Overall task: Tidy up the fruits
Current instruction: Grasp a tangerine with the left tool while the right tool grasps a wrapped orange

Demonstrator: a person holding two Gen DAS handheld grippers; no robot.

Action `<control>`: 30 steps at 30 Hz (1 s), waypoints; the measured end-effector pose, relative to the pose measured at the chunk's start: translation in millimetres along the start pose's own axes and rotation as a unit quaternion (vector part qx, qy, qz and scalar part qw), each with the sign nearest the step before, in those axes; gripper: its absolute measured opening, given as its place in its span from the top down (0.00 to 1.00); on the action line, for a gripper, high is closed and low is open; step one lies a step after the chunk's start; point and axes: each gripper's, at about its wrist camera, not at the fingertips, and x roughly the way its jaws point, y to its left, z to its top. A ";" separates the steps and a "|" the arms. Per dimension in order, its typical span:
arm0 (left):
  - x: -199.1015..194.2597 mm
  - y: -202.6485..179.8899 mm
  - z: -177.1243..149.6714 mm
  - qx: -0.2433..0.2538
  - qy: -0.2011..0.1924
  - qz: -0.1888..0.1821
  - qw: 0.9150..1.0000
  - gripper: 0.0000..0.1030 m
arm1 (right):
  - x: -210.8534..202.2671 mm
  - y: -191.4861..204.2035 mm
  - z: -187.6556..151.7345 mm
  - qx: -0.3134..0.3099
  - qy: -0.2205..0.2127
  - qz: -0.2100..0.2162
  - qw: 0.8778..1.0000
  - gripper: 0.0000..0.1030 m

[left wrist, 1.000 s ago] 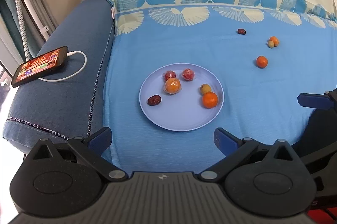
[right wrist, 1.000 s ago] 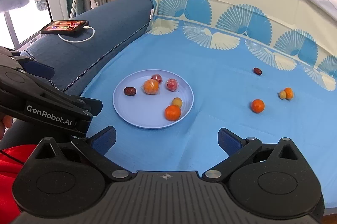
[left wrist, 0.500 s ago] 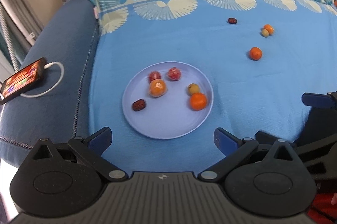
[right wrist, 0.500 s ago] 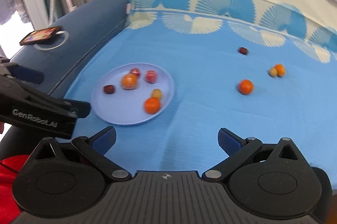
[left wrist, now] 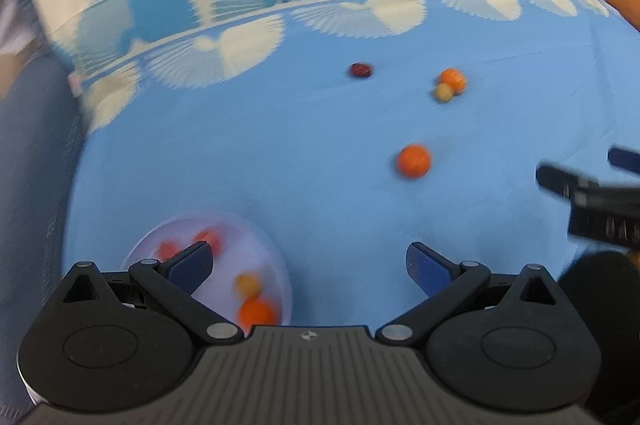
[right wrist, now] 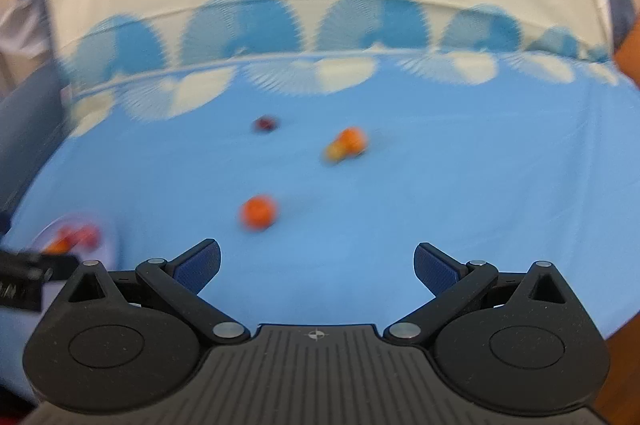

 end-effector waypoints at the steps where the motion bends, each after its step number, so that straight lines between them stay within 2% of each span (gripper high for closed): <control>1: 9.8 -6.6 8.5 0.001 0.001 -0.007 1.000 0.00 | 10.0 -9.1 6.4 0.003 -0.011 -0.011 1.000 0.01; 4: 46.5 -27.6 33.5 0.000 0.010 -0.028 1.000 0.00 | 50.9 -32.9 23.6 0.004 -0.033 -0.040 0.999 0.01; 7: 85.8 -45.9 53.4 0.007 0.024 -0.032 0.999 0.00 | 100.9 -51.1 35.2 -0.003 -0.035 -0.058 0.998 0.01; 12: 140.0 -68.0 67.3 0.037 0.039 -0.034 0.998 0.00 | 177.5 -65.2 41.9 -0.039 -0.023 -0.056 0.997 0.01; 16: 171.0 -76.6 68.7 0.057 0.053 -0.029 0.997 0.00 | 219.2 -59.9 47.5 -0.073 -0.023 -0.041 0.996 0.01; 20: 187.5 -75.0 68.2 0.068 0.062 -0.028 0.995 0.00 | 246.7 -48.8 50.6 -0.092 -0.023 -0.035 0.995 0.01; 24: 191.0 -69.9 68.8 0.067 0.061 -0.040 0.995 0.01 | 253.0 -49.5 52.9 -0.081 -0.035 -0.022 0.996 0.01; 25: 189.6 -69.5 69.4 0.068 0.052 -0.038 0.996 0.03 | 253.1 -50.4 52.8 -0.078 -0.035 -0.021 0.996 0.01; 26: 186.5 -69.3 70.3 0.068 0.039 -0.043 0.996 0.17 | 253.1 -50.5 53.0 -0.078 -0.035 -0.020 0.996 0.01; 27: 181.1 -69.2 71.3 0.069 0.026 -0.063 0.995 0.43 | 252.1 -50.5 53.1 -0.079 -0.037 -0.017 0.996 0.11; 28: 177.3 -69.0 73.1 0.070 0.024 -0.086 0.994 0.58 | 250.6 -50.1 53.2 -0.081 -0.041 -0.001 0.996 0.25; 29: 173.1 -69.9 74.9 0.072 0.024 -0.097 0.992 0.63 | 247.8 -48.8 53.3 -0.083 -0.043 0.021 0.995 0.62; 30: 168.8 -70.6 75.1 0.074 0.017 -0.093 0.993 0.63 | 245.8 -45.6 54.5 -0.086 -0.037 0.026 0.995 0.69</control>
